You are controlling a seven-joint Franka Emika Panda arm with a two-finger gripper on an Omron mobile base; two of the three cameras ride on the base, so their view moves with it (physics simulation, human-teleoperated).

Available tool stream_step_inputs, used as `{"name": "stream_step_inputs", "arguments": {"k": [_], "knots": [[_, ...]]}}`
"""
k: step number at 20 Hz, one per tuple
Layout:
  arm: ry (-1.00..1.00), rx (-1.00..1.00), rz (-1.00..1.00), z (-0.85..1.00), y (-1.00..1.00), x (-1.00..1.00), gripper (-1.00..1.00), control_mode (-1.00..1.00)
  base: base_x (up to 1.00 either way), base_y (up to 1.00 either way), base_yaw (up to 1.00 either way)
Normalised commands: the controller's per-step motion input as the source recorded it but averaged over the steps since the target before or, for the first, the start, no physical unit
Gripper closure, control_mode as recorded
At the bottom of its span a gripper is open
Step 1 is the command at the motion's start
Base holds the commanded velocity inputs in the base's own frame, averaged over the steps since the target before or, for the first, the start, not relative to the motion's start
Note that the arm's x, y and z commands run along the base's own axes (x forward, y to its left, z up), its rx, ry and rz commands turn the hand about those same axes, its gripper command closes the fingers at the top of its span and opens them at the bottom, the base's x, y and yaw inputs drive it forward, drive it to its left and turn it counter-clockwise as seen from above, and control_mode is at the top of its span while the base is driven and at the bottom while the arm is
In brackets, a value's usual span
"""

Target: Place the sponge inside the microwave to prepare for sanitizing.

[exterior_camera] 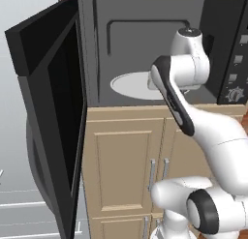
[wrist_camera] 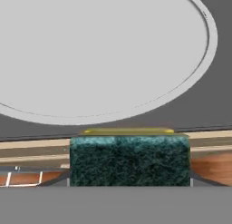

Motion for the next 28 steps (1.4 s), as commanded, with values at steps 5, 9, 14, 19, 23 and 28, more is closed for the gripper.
{"name": "stream_step_inputs", "arguments": {"k": [5,9,14,19,23,28], "knots": [[0.02,-0.06,0.00,0.00,0.00,1.00,1.00,-1.00,0.00,0.00,0.00],[0.00,-0.04,0.00,-0.05,0.00,1.00,1.00,-1.00,0.00,0.00,0.00],[0.01,0.00,0.00,-0.35,-0.02,0.91,1.00,-1.00,0.00,0.00,0.00],[0.00,0.01,0.00,-0.20,0.00,0.50,1.00,-1.00,0.00,0.00,0.00],[0.00,0.02,0.00,-0.21,0.00,0.25,1.00,-1.00,0.00,0.00,0.00],[0.00,0.05,0.00,-0.24,0.00,0.07,-1.00,-1.00,0.00,0.00,0.00]]}}
